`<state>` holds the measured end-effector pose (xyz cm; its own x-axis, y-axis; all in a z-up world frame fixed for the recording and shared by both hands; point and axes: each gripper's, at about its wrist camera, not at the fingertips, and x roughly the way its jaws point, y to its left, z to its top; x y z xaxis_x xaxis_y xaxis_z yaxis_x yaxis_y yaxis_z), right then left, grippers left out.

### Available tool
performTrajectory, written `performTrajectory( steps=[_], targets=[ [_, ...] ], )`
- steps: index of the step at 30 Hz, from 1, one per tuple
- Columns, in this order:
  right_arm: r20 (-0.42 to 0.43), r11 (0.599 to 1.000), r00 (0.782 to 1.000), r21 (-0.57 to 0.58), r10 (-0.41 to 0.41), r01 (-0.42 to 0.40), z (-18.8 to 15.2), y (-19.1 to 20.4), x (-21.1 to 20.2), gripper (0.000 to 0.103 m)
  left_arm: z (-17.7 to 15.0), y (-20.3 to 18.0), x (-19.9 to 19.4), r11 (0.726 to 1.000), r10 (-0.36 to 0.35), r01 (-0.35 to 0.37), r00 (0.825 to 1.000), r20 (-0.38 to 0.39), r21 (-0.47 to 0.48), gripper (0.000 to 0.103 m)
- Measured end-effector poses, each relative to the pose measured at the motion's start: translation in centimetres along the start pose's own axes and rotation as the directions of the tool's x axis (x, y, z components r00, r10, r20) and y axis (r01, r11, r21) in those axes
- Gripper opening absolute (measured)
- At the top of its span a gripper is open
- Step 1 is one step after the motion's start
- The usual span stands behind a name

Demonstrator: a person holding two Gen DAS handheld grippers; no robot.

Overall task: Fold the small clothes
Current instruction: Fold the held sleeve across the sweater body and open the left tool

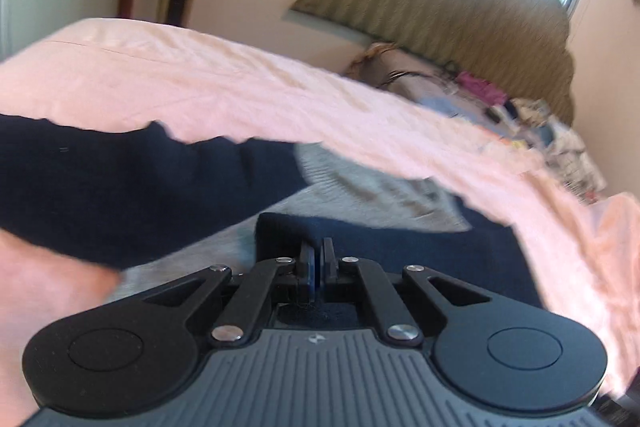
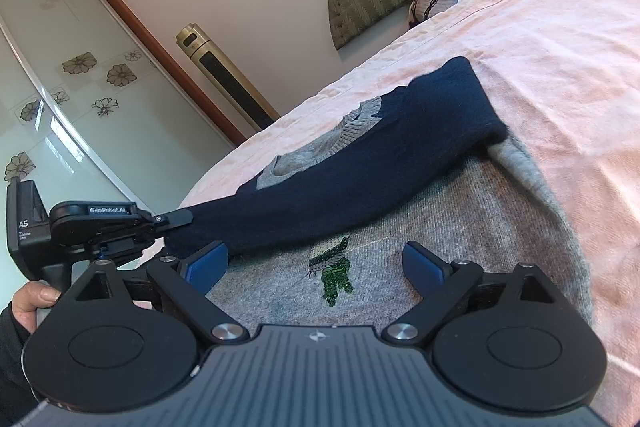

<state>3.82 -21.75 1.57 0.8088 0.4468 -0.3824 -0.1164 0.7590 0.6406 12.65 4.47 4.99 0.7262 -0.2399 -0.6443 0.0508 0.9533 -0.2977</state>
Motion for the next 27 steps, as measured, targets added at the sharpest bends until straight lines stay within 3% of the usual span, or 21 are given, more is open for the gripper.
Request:
performTrajectory(
  steps=[3,4,8,10,12,14,16,17,19,22,24,26,27],
  targets=[
    [-0.002,1.0,1.0,-0.004,0.0,0.0,0.0,0.0,0.0,0.094,-1.3,1.3,1.1,0.998,0.063,-0.061,0.993,-0.102,0.02,0.003],
    [-0.003,1.0,1.0,-0.005,0.0,0.0,0.0,0.0,-0.1,0.094,-1.6,1.4,0.7,0.997,0.078,-0.076,0.992,-0.1,0.023,0.003],
    [-0.024,0.998,0.998,-0.011,-0.056,0.056,1.4,1.0,-0.3,0.095,-1.8,0.7,-3.1,0.994,0.081,-0.085,0.995,0.055,0.067,0.004],
    [0.041,0.999,0.998,-0.034,-0.038,0.04,3.7,2.1,-0.7,0.1,-1.3,-0.1,-3.4,0.996,0.022,-0.03,0.995,0.093,0.089,0.01],
    [0.093,0.996,0.995,-0.077,-0.042,0.049,6.3,2.9,0.3,0.103,-1.1,-1.8,-1.7,0.991,-0.017,0.009,0.998,0.06,0.135,0.011],
    [0.038,0.992,0.996,-0.091,-0.079,0.082,9.0,2.7,3.8,0.103,-1.4,-3.0,0.9,0.985,-0.017,0.016,1.0,0.007,0.173,0.011],
    [-0.029,0.983,0.987,-0.105,-0.156,0.152,10.4,1.7,7.8,0.102,-1.9,-3.3,3.7,0.983,0.04,-0.03,0.998,-0.05,0.18,0.011],
    [-0.058,0.969,0.975,-0.139,-0.215,0.205,10.5,1.2,9.6,0.101,-2.2,-3.0,4.3,0.985,0.037,-0.028,0.998,-0.045,0.172,0.011],
    [-0.099,0.914,0.929,-0.241,-0.357,0.325,10.2,0.0,12.2,0.1,-2.7,-1.6,4.2,0.99,-0.006,0.008,1.0,-0.008,0.138,0.011],
    [-0.053,0.831,0.92,-0.453,-0.388,0.323,7.7,-0.4,12.7,0.102,-2.6,0.6,3.3,0.994,-0.063,0.065,0.998,-0.024,0.086,0.011],
    [-0.054,0.842,0.925,-0.438,-0.376,0.317,7.9,-0.5,12.6,0.103,-2.4,2.2,1.5,0.997,-0.057,0.057,0.998,0.009,0.044,0.012],
    [-0.05,0.824,0.919,-0.465,-0.391,0.325,7.6,0.0,12.8,0.103,-2.4,5.2,-1.3,0.998,-0.048,0.051,0.993,0.104,-0.029,0.013],
    [-0.05,0.819,0.918,-0.472,-0.393,0.326,7.6,0.1,12.8,0.103,-2.4,7.1,-2.4,0.996,-0.018,0.03,0.99,0.143,-0.085,0.018]
  ],
)
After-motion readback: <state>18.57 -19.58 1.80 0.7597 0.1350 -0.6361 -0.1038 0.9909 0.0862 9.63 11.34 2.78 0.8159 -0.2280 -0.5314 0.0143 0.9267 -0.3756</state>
